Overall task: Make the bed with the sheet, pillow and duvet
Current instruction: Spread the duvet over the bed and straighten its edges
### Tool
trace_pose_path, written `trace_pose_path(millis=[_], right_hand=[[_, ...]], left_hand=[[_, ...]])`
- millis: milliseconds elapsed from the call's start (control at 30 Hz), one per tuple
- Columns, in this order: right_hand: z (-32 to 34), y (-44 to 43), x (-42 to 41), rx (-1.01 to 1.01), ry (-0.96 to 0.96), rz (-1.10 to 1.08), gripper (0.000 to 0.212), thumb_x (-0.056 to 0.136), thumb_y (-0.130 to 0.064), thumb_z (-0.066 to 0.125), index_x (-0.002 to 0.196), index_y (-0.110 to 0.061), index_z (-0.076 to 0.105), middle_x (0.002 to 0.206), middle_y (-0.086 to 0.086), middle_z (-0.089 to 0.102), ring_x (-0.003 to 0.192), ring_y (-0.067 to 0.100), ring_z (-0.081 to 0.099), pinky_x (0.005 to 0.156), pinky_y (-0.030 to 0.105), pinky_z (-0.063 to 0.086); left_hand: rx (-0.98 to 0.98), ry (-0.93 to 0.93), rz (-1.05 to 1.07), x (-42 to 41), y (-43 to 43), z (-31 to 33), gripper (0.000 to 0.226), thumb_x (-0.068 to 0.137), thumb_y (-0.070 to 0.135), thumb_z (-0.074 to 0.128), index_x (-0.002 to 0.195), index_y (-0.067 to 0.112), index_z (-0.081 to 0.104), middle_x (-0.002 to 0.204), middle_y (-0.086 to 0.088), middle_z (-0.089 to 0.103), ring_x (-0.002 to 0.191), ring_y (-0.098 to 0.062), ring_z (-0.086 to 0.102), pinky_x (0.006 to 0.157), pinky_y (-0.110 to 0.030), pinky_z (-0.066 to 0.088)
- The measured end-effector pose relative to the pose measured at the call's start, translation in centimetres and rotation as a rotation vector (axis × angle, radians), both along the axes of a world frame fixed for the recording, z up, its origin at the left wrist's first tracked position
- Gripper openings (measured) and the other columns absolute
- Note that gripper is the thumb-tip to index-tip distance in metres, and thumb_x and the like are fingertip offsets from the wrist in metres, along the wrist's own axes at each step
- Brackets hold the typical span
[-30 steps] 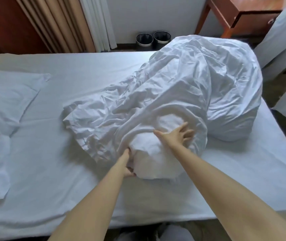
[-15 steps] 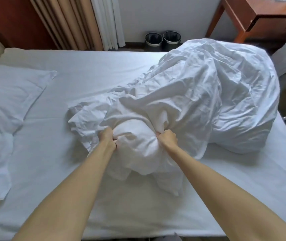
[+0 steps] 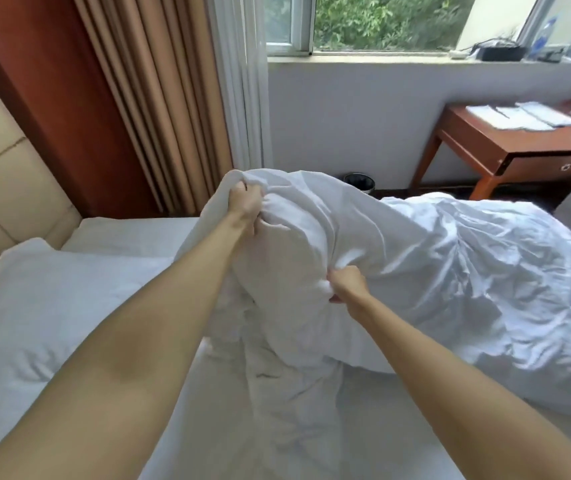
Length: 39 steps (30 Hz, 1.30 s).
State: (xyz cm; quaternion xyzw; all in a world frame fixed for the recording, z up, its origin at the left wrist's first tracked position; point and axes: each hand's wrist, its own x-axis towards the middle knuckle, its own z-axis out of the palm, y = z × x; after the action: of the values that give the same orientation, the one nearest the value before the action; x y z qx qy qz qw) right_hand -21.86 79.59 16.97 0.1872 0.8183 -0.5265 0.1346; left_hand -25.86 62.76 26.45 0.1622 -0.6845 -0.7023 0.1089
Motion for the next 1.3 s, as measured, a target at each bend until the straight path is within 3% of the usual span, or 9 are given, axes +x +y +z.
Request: trace_pose_path(millis=[100, 233, 333, 500, 600, 767, 967, 1100, 1300], right_hand=[[-1.5, -2.2, -0.8, 0.018, 0.002, 0.058, 0.023, 0.090, -0.015, 0.049, 0.069, -0.006, 0.053, 0.080, 0.010, 0.057, 0.068, 0.021, 0.054, 0.058, 0.026, 0.045], [-5.3, -5.6, 0.3, 0.051, -0.140, 0.323, 0.031, 0.094, -0.011, 0.044, 0.123, -0.010, 0.054, 0.114, 0.004, 0.054, 0.097, 0.020, 0.046, 0.072, 0.026, 0.036], [-8.0, -7.8, 1.4, 0.073, -0.217, 0.380, 0.044, 0.097, -0.008, 0.042, 0.140, -0.011, 0.041, 0.140, 0.010, 0.044, 0.114, 0.022, 0.048, 0.074, 0.022, 0.038], [-13.2, -9.0, 4.2, 0.166, -0.328, 0.446, 0.032, 0.091, 0.002, 0.046, 0.120, 0.003, 0.060, 0.107, 0.009, 0.058, 0.097, 0.016, 0.050, 0.053, 0.005, 0.037], [-16.6, -8.0, 6.5, 0.259, -0.448, 0.464, 0.029, 0.091, 0.001, 0.048, 0.115, 0.005, 0.063, 0.122, 0.018, 0.061, 0.115, 0.030, 0.056, 0.084, 0.024, 0.046], [-21.7, -5.0, 10.4, 0.313, -0.585, 0.341, 0.032, 0.089, 0.003, 0.045, 0.117, 0.007, 0.060, 0.124, 0.023, 0.058, 0.116, 0.036, 0.053, 0.095, 0.037, 0.044], [-26.1, -1.9, 12.6, 0.266, -0.670, 0.279, 0.044, 0.088, 0.003, 0.045, 0.132, -0.004, 0.050, 0.138, 0.015, 0.049, 0.129, 0.029, 0.045, 0.108, 0.034, 0.036], [-27.8, -0.7, 13.0, 0.251, -0.673, 0.268, 0.046, 0.088, 0.001, 0.046, 0.134, -0.005, 0.048, 0.138, 0.015, 0.049, 0.127, 0.030, 0.046, 0.106, 0.034, 0.036], [-27.7, 0.8, 13.4, 0.206, -0.643, 0.210, 0.042, 0.088, -0.001, 0.048, 0.130, -0.005, 0.052, 0.126, 0.013, 0.055, 0.117, 0.028, 0.051, 0.091, 0.028, 0.040]], left_hand=[[-0.106, -0.081, -0.131, -2.4, -3.3, -3.3, 0.025, 0.092, 0.005, 0.040, 0.110, 0.008, 0.057, 0.088, -0.004, 0.060, 0.073, -0.014, 0.054, 0.057, -0.019, 0.046], [-0.184, -0.337, -0.194, -1.7, -7.9, -10.6, 0.060, 0.094, 0.001, 0.039, 0.149, 0.013, 0.018, 0.138, -0.006, 0.043, 0.120, -0.024, 0.047, 0.094, -0.034, 0.047], [-0.148, -0.547, -0.132, 1.7, -10.0, -17.2, 0.060, 0.097, 0.004, 0.036, 0.150, 0.012, 0.011, 0.150, -0.010, 0.029, 0.131, -0.029, 0.039, 0.103, -0.040, 0.038], [-0.028, -0.910, -0.151, 10.7, -9.7, -26.6, 0.044, 0.096, 0.011, 0.043, 0.138, 0.002, 0.034, 0.144, -0.011, 0.038, 0.122, -0.028, 0.045, 0.096, -0.041, 0.041], [0.035, -1.076, -0.250, 15.2, -8.1, -29.8, 0.046, 0.094, 0.014, 0.049, 0.136, 0.000, 0.037, 0.141, -0.015, 0.041, 0.114, -0.026, 0.047, 0.090, -0.037, 0.041], [0.113, -1.107, -0.303, 16.7, -4.5, -32.6, 0.047, 0.092, 0.011, 0.056, 0.133, 0.007, 0.034, 0.134, -0.008, 0.045, 0.113, -0.023, 0.048, 0.079, -0.031, 0.044], [0.227, -1.111, -0.264, 17.2, 0.3, -37.5, 0.074, 0.083, 0.028, 0.070, 0.140, 0.008, 0.028, 0.141, -0.001, 0.042, 0.131, -0.020, 0.040, 0.104, -0.034, 0.035], [0.510, -1.092, -0.136, 15.8, 2.7, -41.7, 0.118, 0.034, 0.066, 0.084, 0.133, 0.013, 0.048, 0.134, 0.003, 0.054, 0.122, -0.020, 0.052, 0.107, -0.039, 0.040], [0.457, -0.889, 0.095, 11.3, 3.7, -39.2, 0.026, 0.091, 0.020, 0.055, 0.104, -0.002, 0.060, 0.099, -0.013, 0.064, 0.091, -0.027, 0.063, 0.082, -0.036, 0.053]])
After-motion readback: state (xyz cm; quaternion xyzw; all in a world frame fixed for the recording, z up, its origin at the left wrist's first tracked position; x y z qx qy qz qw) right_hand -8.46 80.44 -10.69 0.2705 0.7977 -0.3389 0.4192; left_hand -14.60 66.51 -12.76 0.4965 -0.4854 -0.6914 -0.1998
